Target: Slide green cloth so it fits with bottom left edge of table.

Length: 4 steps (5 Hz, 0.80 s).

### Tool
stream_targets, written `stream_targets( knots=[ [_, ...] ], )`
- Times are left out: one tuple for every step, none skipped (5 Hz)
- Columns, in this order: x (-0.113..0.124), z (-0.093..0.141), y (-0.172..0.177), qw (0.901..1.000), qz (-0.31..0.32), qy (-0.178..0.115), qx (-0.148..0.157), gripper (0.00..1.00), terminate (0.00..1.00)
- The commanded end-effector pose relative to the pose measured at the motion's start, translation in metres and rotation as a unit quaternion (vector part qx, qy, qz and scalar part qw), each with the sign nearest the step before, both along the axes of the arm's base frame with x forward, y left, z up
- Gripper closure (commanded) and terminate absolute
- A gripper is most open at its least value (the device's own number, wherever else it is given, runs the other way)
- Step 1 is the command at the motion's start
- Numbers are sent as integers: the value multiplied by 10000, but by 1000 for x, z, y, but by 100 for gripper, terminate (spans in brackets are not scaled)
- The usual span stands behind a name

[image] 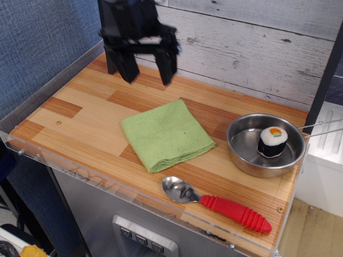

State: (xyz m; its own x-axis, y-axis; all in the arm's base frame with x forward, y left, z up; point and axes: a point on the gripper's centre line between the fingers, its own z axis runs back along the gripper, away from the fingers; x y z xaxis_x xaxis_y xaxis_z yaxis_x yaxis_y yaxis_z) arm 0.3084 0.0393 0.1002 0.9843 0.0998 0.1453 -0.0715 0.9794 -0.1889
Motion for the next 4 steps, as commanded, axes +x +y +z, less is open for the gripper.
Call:
stream_targets(
  knots=[
    [18,-20,-12,9999,-126,22,19,0,0],
    [18,-37,-13,9994,-287,79,179,0,0],
    [13,-49,-14,9967,-654,3,476,0,0],
    [8,-60,-15,9948,-895,-3,480,0,0]
  ],
)
